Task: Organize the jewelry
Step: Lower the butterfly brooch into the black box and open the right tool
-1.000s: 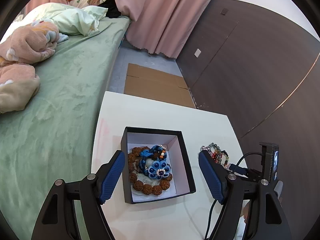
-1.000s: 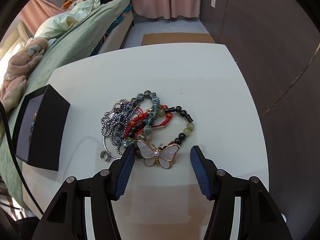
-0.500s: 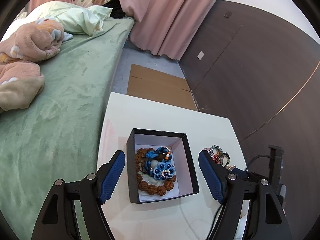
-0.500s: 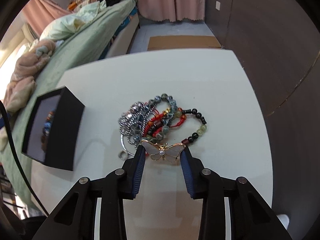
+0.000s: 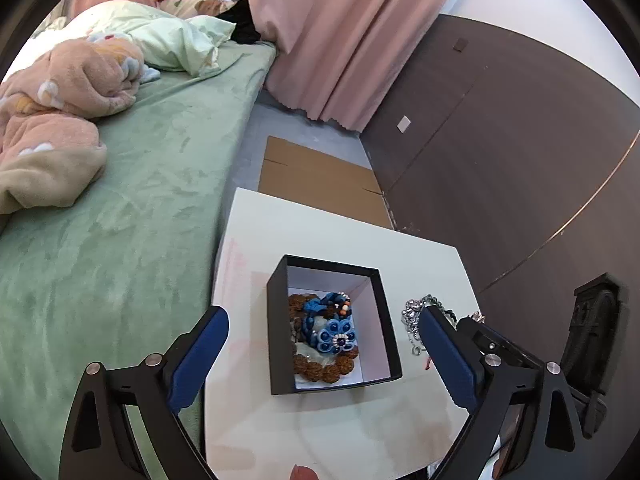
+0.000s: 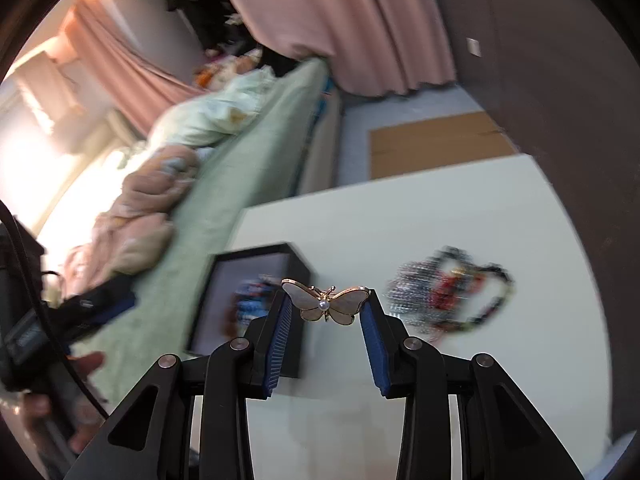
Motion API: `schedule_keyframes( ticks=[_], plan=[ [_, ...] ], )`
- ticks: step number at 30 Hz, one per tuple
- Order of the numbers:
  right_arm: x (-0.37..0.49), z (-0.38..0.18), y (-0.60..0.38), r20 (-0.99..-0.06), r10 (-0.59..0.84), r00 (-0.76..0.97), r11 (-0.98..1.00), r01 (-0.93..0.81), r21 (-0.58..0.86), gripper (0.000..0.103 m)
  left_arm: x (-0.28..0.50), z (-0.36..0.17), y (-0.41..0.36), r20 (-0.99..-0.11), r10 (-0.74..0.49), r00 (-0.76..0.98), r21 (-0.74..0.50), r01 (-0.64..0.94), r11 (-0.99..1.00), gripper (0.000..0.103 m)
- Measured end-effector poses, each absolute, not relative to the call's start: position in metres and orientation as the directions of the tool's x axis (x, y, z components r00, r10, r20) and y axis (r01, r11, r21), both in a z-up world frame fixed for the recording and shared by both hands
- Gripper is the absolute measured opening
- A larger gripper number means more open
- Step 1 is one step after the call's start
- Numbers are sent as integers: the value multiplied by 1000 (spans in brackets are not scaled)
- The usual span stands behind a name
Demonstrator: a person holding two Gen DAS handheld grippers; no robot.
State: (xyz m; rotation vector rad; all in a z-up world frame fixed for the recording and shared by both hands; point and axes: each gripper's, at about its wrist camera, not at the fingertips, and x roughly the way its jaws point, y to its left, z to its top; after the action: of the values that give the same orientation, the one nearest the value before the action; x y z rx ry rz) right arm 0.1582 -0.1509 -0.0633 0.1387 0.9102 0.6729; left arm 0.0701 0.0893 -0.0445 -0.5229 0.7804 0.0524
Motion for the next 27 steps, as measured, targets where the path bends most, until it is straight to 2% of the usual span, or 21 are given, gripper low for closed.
schedule_keyframes(
  ticks=[4,13,15,17,19,24,27],
  plan=[
    [149,-63,-122,-656,648,385,740,-523,423,37,65,-43,96,-683,-137,717,-431,-245,869,97],
    [139,-78,-80,-670,656,349,724,-542,427,37,58,-43,113,-706,-83,703,-386,-284,878,97],
    [141,-79,-77,-690,639,342,736,-531,419,45,57,-43,113,-708,-51,705,-360,-298,884,97],
    [142,-78,-80,-693,631,349,747,-515,420,66,55,-41,112,-703,3,712,-317,-317,894,97],
    [143,-76,-89,-696,611,377,767,-497,405,71,55,-41,108,-694,5,720,-305,-301,903,97],
    [150,-72,-119,-690,603,400,786,-443,431,74,56,-38,93,-659,-24,752,-300,-234,925,97],
    [152,-68,-135,-680,605,414,790,-419,448,87,56,-36,83,-642,-36,766,-304,-210,929,97]
  ],
)
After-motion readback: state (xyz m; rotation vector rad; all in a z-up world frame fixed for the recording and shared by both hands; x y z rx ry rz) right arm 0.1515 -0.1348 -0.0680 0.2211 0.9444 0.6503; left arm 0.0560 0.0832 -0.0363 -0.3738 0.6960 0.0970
